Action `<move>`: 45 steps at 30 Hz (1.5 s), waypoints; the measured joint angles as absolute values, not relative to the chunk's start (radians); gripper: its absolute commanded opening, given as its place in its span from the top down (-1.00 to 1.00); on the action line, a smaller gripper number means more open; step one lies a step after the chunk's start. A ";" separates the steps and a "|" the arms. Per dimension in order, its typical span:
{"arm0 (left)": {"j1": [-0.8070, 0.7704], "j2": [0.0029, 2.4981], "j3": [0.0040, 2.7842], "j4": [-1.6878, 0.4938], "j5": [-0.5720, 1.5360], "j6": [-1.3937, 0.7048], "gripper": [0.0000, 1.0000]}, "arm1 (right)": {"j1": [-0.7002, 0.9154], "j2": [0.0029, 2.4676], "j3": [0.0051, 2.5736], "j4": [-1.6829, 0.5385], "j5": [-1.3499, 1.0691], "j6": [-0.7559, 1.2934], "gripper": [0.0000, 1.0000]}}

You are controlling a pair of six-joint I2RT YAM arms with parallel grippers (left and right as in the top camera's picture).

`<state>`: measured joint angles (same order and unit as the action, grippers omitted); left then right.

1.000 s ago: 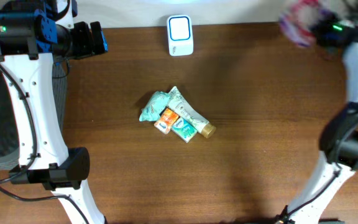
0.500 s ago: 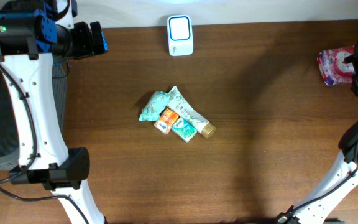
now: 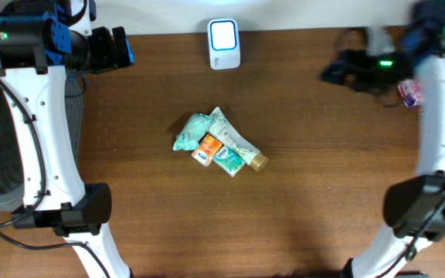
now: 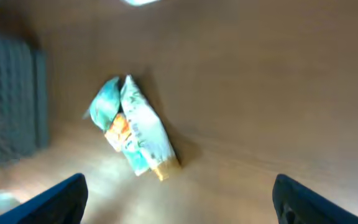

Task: Scan the item barcode
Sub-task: 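Reach the right gripper into the pile and grasp the Pantene tube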

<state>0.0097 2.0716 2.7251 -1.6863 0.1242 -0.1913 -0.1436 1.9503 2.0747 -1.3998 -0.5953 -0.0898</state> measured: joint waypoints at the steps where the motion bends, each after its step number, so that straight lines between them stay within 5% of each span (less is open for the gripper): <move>1: 0.010 2.072 2.725 -1.687 0.125 -0.191 -0.98 | -0.068 1.963 2.067 -1.365 -0.579 -0.106 -0.80; 2: 0.010 2.072 2.725 -1.687 0.125 -0.192 -0.98 | 0.022 1.986 2.062 -1.316 -0.539 -0.117 -0.97; 7: 0.010 2.072 2.725 -1.687 0.125 -0.191 -0.98 | 0.245 2.136 2.057 -1.191 -0.430 -0.133 -0.97; 16: 0.010 2.072 2.725 -1.687 0.125 -0.191 -0.98 | 0.263 2.430 2.040 -1.207 -0.519 -0.104 -0.97; 18: 0.010 2.072 2.725 -1.687 0.125 -0.191 -0.98 | 0.263 2.429 2.031 -1.209 -0.538 -0.105 -0.77; 29: 0.010 2.072 2.725 -1.687 0.125 -0.191 -0.98 | 0.266 2.417 1.924 -1.253 -0.690 -0.130 -0.51; 31: 0.010 2.072 2.725 -1.687 0.125 -0.191 -0.98 | 0.281 2.417 1.920 -1.255 -0.690 -0.130 -0.22; 35: 0.010 2.072 2.725 -1.687 0.125 -0.192 -0.98 | 0.341 2.417 1.911 -1.241 -0.655 -0.129 0.92; 40: 0.010 2.072 2.725 -1.687 0.125 -0.191 -0.98 | 0.364 2.412 1.930 -1.255 -0.612 -0.089 0.92; 45: 0.010 2.072 2.725 -1.688 0.125 -0.191 -0.98 | 0.363 2.437 2.174 -1.465 -0.233 0.059 0.92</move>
<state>0.0097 2.0716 2.7251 -1.6878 0.1246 -0.1913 0.3634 2.4371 2.1742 -1.4651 -0.2325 0.0589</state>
